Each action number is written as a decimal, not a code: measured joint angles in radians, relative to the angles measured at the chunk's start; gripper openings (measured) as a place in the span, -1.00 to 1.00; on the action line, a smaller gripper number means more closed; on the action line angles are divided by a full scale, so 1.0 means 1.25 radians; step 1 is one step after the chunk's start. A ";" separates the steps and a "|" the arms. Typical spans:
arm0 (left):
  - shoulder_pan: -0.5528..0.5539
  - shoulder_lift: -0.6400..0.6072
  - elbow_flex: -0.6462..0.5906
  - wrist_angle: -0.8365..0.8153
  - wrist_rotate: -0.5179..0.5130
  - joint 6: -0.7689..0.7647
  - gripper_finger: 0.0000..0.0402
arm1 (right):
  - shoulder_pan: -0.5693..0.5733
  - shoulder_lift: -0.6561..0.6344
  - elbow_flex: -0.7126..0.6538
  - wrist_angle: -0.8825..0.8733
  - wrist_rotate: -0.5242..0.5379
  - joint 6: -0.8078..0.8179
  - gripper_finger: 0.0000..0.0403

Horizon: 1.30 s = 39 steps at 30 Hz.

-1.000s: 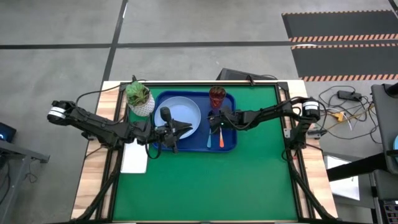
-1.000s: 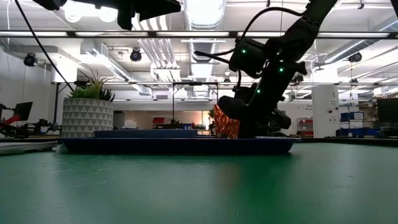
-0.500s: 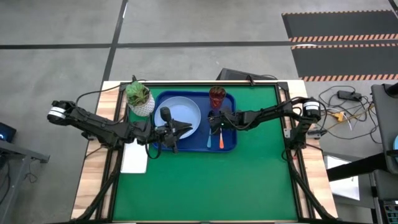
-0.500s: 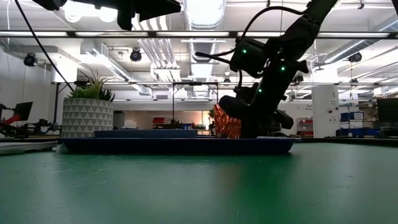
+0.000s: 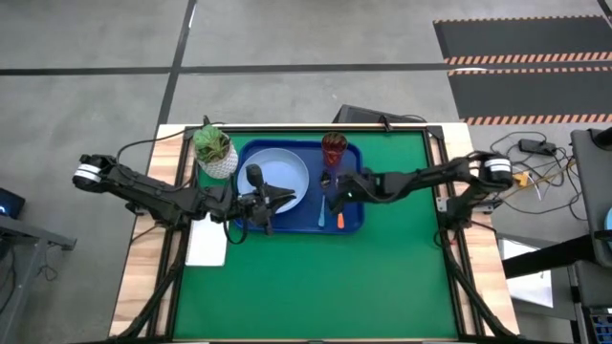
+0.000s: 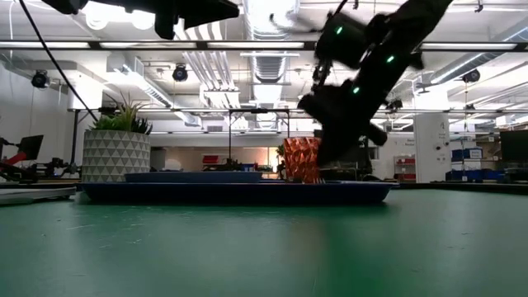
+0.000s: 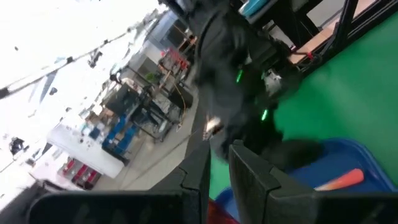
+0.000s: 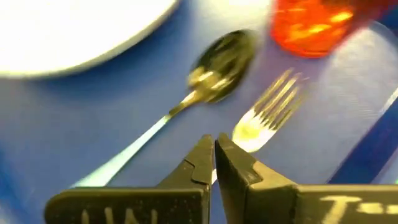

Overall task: Pick and place plate/cup/fork/spoon on tray
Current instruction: Return to Home Position

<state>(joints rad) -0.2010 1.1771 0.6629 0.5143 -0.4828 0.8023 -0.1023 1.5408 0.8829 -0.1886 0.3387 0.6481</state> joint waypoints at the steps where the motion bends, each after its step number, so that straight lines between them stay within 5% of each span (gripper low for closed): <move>1: -0.003 -0.008 -0.003 -0.010 -0.006 -0.008 -0.80 | 0.017 -0.016 -0.008 -0.002 -0.001 -0.018 -0.96; 6: -0.008 -0.137 -0.029 -0.277 -0.046 -0.155 -0.80 | 0.109 -0.129 -0.072 0.015 0.045 -0.122 -0.96; 10: -0.007 -0.289 -0.055 -0.461 0.140 -0.350 -0.80 | 0.169 -0.257 -0.184 0.137 0.040 -0.256 -0.96; 14: -0.008 -0.416 -0.130 -0.447 0.307 -0.366 -0.80 | 0.184 -0.387 -0.335 0.356 0.039 -0.337 -0.96; 20: -0.008 -0.566 -0.245 -0.345 0.310 -0.368 -0.80 | 0.183 -0.547 -0.516 0.561 0.015 -0.386 -0.96; 39: -0.008 -0.858 -0.432 -0.340 0.295 -0.428 -0.80 | 0.183 -0.857 -0.695 0.572 0.015 -0.461 -0.96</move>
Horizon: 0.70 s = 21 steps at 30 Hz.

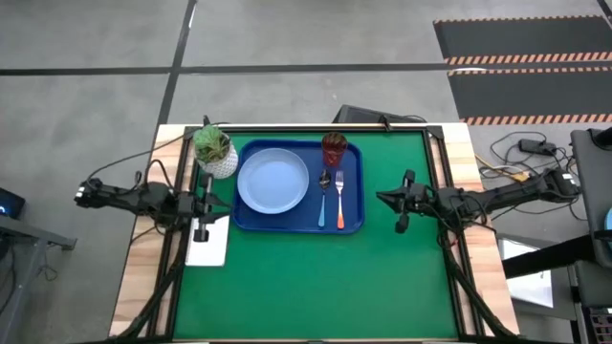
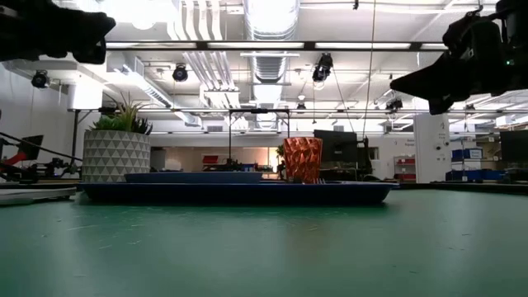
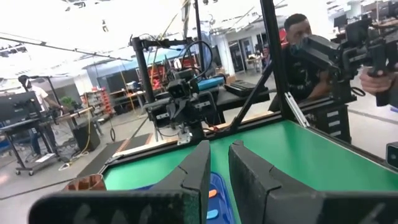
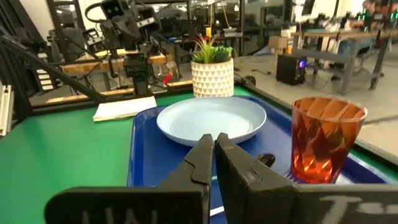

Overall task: Pick and place plate/cup/fork/spoon on tray
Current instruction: Return to Home Position

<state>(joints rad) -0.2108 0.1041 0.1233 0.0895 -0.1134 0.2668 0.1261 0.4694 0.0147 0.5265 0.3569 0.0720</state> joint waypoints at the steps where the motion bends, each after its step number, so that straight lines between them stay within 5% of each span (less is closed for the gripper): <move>1: 0.000 -0.012 -0.009 -0.001 0.000 0.000 -0.80 | 0.000 -0.005 0.000 0.000 0.000 -0.012 -0.96; 12: 0.000 -0.082 -0.064 -0.002 -0.039 -0.040 -0.80 | -0.046 -0.042 0.000 0.000 0.000 -0.067 -0.96; 21: 0.000 -0.083 -0.062 0.000 -0.047 -0.041 -0.80 | -0.100 -0.099 0.000 -0.032 -0.101 -0.071 -0.96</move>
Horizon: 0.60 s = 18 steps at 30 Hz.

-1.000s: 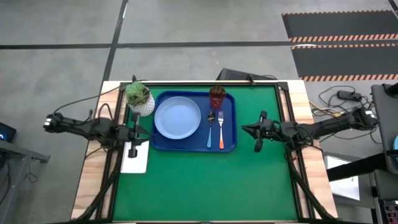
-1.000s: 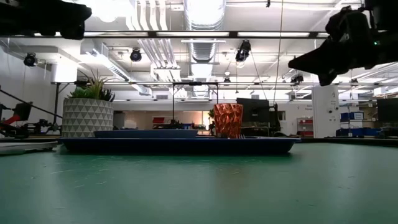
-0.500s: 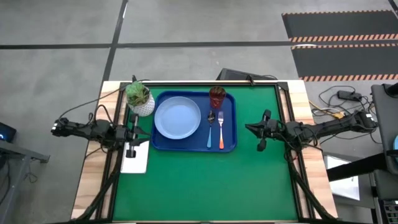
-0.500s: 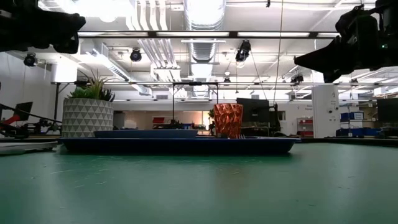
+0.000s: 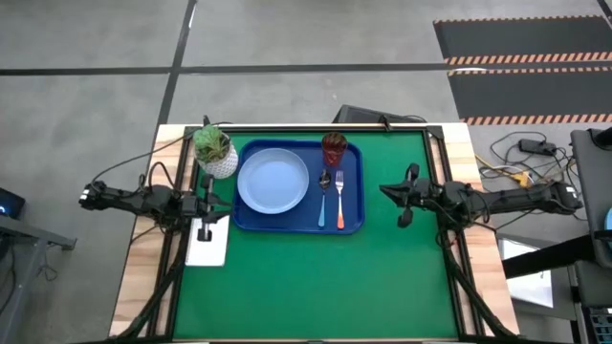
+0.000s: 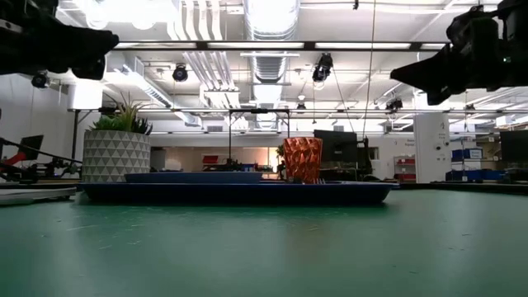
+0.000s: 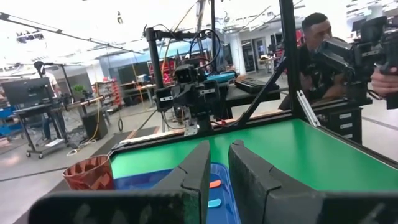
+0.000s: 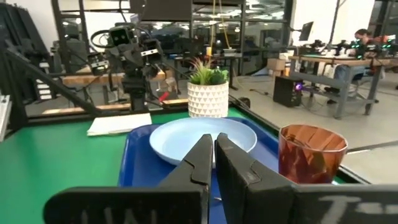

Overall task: Pick and place plate/cup/fork/spoon on tray
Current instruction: Return to Home Position

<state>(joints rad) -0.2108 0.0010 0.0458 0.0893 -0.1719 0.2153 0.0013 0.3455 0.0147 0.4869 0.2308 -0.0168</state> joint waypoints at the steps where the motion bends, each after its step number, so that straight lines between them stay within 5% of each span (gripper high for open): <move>1: 0.000 0.000 -0.001 0.000 0.000 0.000 -0.80 | 0.000 -0.010 0.000 -0.015 -0.003 0.003 -0.96; 18: 0.000 -0.001 -0.010 -0.036 -0.001 -0.046 -0.80 | 0.000 -0.245 0.000 -0.279 -0.009 -0.003 -0.96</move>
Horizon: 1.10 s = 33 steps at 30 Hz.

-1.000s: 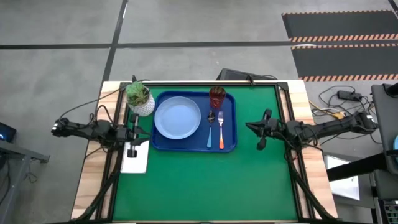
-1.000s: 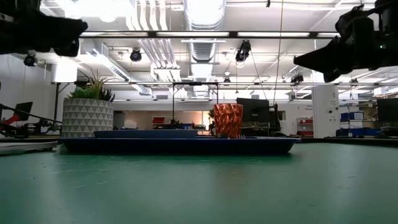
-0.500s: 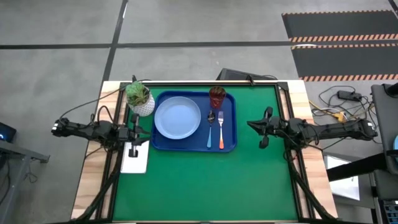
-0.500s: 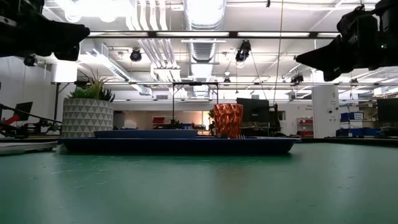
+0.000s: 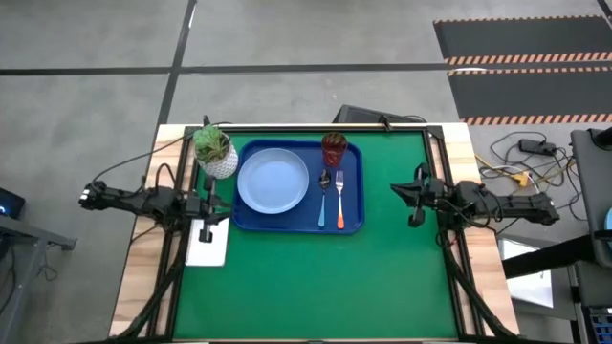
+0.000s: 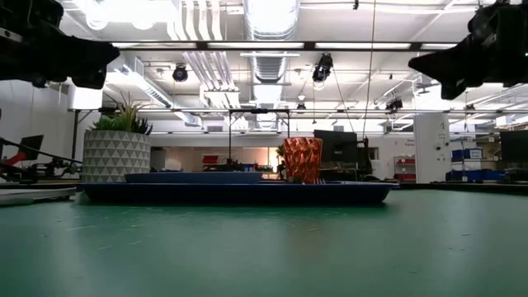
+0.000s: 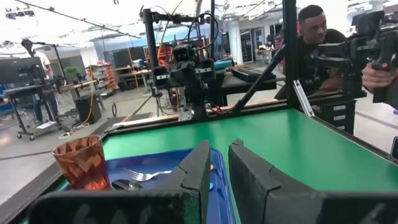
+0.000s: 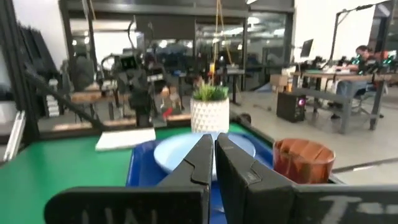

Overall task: Pick and place plate/cup/fork/spoon on tray
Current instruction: Return to Home Position

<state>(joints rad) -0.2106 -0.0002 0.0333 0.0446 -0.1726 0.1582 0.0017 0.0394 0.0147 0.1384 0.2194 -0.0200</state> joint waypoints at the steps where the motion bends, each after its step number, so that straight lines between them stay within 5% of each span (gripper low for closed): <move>1: 0.000 0.000 -0.003 -0.001 0.000 -0.003 -0.80 | 0.000 -0.016 0.000 -0.022 -0.003 -0.001 -0.96; 33: 0.000 0.005 -0.020 0.006 0.000 0.008 -0.80 | 0.000 -0.010 -0.002 -0.079 -0.008 -0.050 -0.96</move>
<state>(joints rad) -0.2104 0.0059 0.0086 0.0521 -0.1726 0.1683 0.0017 0.0273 0.0124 0.0395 0.2089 -0.0826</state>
